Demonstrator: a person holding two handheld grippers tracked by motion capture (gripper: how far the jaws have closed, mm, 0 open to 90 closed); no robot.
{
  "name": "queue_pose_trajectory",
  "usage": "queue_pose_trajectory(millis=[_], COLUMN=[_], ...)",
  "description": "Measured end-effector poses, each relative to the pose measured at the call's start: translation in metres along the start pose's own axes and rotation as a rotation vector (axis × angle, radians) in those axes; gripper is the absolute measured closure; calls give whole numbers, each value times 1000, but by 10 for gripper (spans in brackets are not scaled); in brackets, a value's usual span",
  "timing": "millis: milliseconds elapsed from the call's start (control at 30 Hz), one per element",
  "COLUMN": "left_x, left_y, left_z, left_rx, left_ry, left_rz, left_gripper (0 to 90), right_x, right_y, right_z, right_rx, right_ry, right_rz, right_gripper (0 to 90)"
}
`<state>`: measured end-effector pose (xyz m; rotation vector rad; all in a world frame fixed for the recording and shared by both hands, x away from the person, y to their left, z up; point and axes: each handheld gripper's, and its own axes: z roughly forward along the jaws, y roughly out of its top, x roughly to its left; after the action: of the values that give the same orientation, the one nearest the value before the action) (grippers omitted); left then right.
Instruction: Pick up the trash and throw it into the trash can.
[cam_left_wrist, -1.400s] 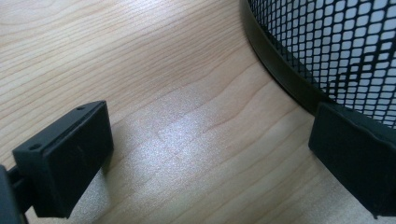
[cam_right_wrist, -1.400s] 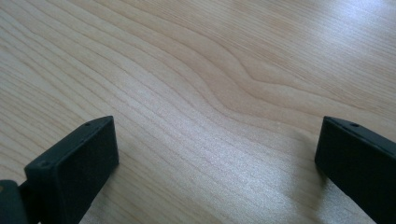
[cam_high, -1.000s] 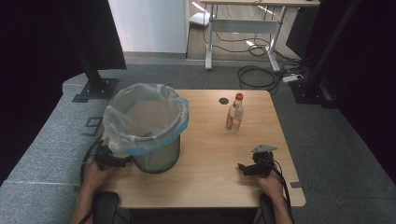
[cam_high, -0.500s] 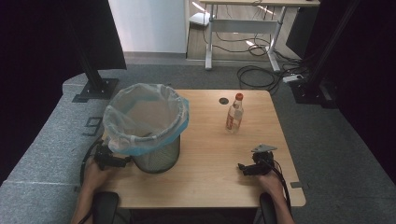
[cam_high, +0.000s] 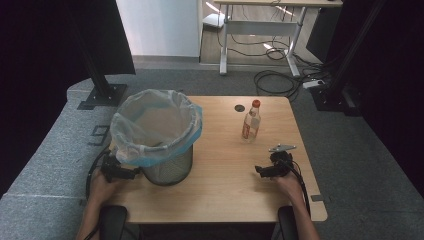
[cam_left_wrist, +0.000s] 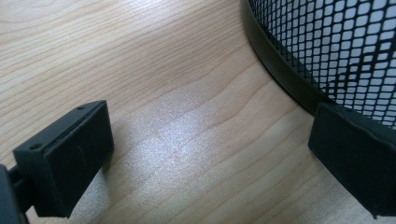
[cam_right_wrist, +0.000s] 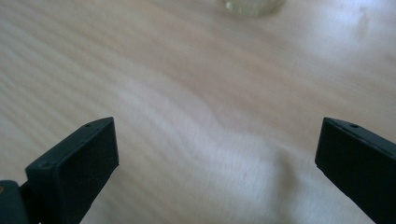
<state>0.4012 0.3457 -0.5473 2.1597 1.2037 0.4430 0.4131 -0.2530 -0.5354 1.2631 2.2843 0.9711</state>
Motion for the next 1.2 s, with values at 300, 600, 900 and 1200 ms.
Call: queue_pose_trajectory(millis=[300,600,900,1200], left_x=[0,0,0,0], left_y=[0,0,0,0], left_z=[0,0,0,0], left_rx=[0,1,2,2], left_ry=[0,-1,-1,-1], left_rz=[0,0,0,0], left_gripper=[0,0,0,0], right_x=[-11,-17,-22,-25], right_y=[30,61,92,112], right_z=[5,13,25,41], right_rx=[-34,-75,-92,-102], right_ry=[-35,-54,-49,-51], right_rz=[4,-16,-18,-1], right_gripper=[0,0,0,12])
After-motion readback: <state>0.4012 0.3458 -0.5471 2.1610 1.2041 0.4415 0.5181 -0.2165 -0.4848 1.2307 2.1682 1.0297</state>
